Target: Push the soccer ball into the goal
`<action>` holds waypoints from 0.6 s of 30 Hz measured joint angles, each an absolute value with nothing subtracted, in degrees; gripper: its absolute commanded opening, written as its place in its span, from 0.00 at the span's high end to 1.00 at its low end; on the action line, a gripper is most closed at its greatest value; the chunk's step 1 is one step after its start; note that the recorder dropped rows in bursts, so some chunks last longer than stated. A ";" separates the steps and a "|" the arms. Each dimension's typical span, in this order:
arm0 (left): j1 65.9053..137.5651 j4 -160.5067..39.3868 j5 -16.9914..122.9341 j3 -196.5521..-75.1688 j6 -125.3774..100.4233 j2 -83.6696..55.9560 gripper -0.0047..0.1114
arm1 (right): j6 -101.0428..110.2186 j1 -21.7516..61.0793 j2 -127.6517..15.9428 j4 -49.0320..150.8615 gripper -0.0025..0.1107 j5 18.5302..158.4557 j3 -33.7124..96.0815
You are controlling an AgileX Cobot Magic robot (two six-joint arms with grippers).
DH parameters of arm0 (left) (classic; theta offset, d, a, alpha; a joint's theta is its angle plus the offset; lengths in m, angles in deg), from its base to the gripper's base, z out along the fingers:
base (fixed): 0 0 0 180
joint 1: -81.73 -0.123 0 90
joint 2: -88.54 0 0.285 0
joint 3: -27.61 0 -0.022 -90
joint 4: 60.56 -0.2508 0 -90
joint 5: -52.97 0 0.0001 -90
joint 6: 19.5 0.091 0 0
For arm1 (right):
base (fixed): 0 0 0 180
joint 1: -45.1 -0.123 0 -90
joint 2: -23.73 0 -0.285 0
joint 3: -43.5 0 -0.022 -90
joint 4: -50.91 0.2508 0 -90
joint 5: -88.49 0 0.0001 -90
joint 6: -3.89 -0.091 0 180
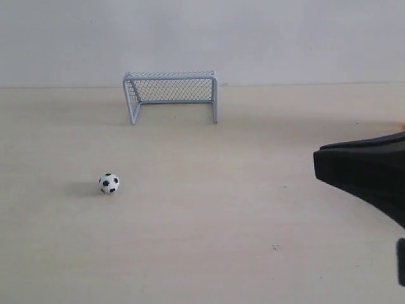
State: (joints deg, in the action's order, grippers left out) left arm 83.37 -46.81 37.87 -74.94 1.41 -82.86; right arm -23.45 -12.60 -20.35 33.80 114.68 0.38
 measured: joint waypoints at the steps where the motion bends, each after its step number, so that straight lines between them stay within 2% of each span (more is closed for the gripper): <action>1: 83.37 -46.81 37.87 -74.94 1.41 -82.86 0.91 | -23.60 -12.60 -19.44 33.80 0.98 114.68 0.38; 10: 83.37 -46.81 37.87 -74.94 1.41 -82.86 0.91 | -24.52 -13.15 -16.75 29.20 0.98 113.34 -5.46; 18: 83.37 -46.81 37.87 -74.94 1.41 -82.86 0.91 | -27.18 -12.32 -14.40 22.88 0.98 100.02 -18.60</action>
